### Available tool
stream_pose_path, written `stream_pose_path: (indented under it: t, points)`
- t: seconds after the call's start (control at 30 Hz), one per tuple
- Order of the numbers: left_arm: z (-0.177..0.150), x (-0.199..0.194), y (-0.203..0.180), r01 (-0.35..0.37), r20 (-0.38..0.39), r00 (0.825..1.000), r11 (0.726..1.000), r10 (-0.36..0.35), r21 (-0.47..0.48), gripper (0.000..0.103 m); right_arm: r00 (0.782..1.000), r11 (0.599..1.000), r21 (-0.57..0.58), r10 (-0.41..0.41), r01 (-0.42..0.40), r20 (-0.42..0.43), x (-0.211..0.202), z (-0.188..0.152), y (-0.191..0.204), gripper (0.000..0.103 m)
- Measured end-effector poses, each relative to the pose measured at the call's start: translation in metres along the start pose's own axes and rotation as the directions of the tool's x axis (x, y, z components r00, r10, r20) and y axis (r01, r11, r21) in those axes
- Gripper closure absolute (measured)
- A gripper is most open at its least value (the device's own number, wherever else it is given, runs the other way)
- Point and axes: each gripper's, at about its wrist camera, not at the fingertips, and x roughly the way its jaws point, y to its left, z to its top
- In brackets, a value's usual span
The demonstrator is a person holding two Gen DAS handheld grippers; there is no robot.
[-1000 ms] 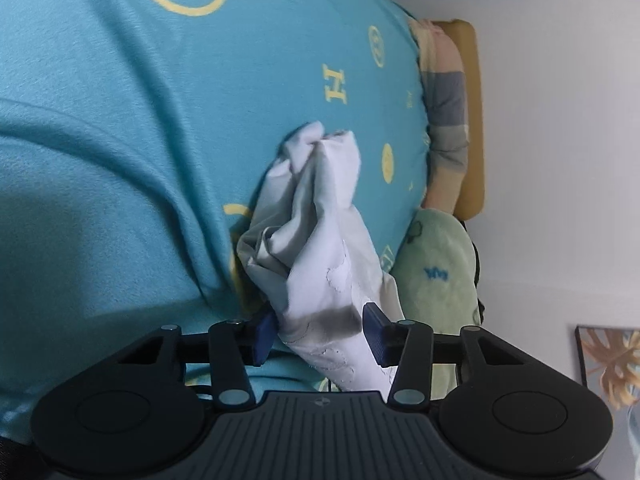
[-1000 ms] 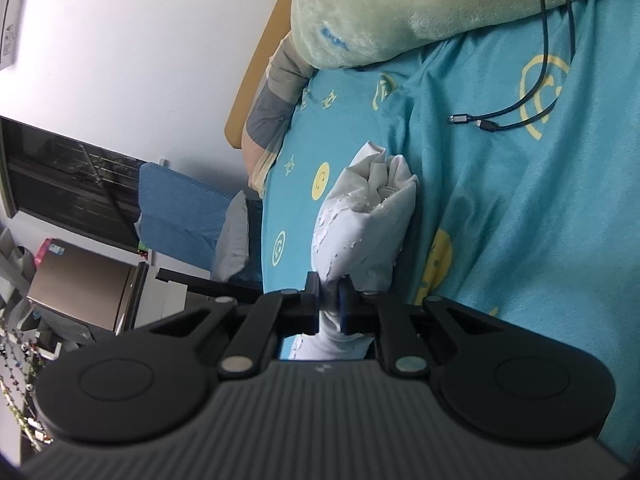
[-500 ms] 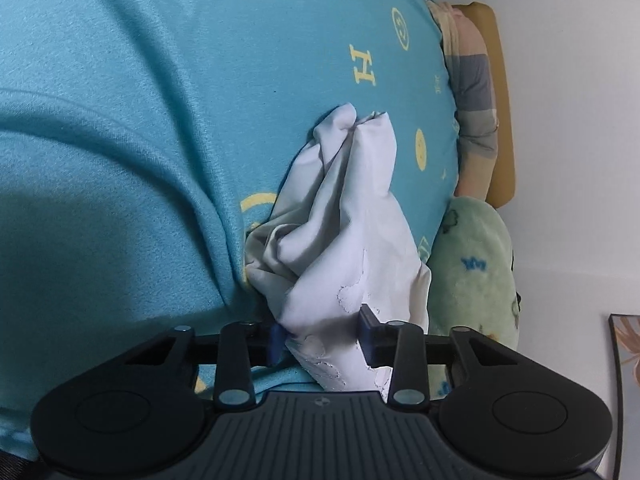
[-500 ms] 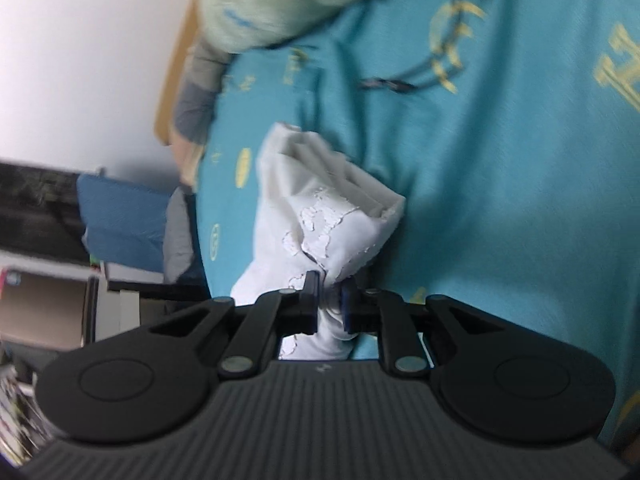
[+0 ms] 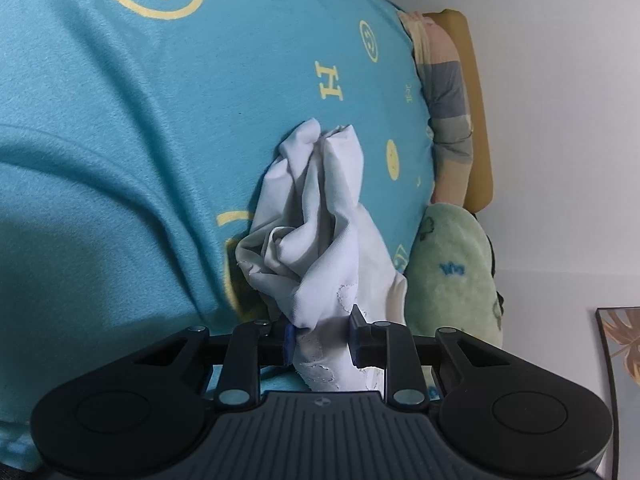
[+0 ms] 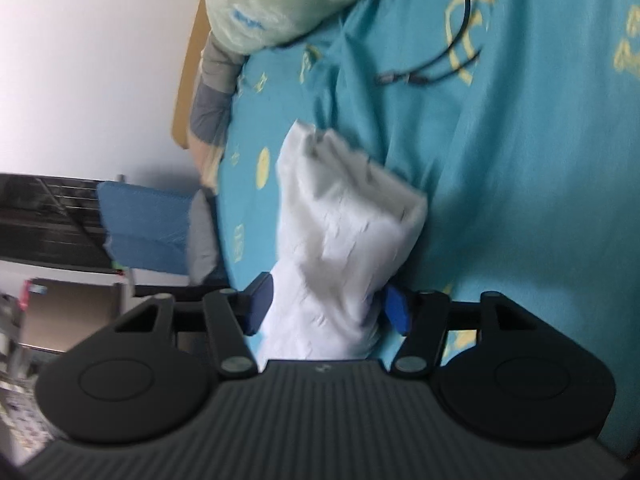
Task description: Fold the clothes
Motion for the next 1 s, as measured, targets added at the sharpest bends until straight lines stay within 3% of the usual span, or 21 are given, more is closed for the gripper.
stream_pose_path:
  t: [0.03,0.13,0.4,0.57,0.7,0.87,0.93,1.0]
  points:
    - [0.001,0.000,-0.002,0.005,-0.002,1.000,1.000,-0.005,0.005,0.077,1.000,1.000,-0.010,-0.005,0.005,0.009,0.000,0.000,0.001,0.074]
    - [0.003,-0.005,-0.010,0.024,0.000,1.000,1.000,-0.024,0.009,0.077,0.999,0.999,-0.040,-0.020,0.021,0.038,0.001,0.002,0.005,0.082]
    - [-0.013,-0.028,-0.070,0.046,-0.028,0.999,0.996,-0.044,0.078,0.078,0.995,0.994,-0.080,0.081,-0.076,0.062,-0.050,0.008,0.037,0.085]
    - [-0.059,-0.032,-0.133,0.064,-0.086,0.995,0.984,-0.050,0.169,0.078,0.985,0.990,-0.070,0.131,-0.124,0.111,-0.120,0.027,0.053,0.085]
    - [-0.109,-0.015,-0.195,0.108,-0.143,0.987,0.963,-0.075,0.246,0.079,0.967,0.986,-0.082,0.161,-0.148,0.196,-0.184,0.061,0.066,0.085]
    - [-0.182,0.019,-0.294,0.242,-0.257,0.953,0.915,-0.162,0.322,0.079,0.932,0.981,-0.144,0.169,-0.128,0.321,-0.267,0.134,0.099,0.085]
    - [-0.216,0.038,-0.342,0.314,-0.311,0.927,0.884,-0.208,0.347,0.079,0.904,0.978,-0.180,0.171,-0.108,0.391,-0.306,0.167,0.119,0.085]
    - [-0.254,0.059,-0.385,0.384,-0.367,0.897,0.848,-0.247,0.365,0.079,0.863,0.971,-0.228,0.181,-0.079,0.473,-0.349,0.196,0.138,0.085]
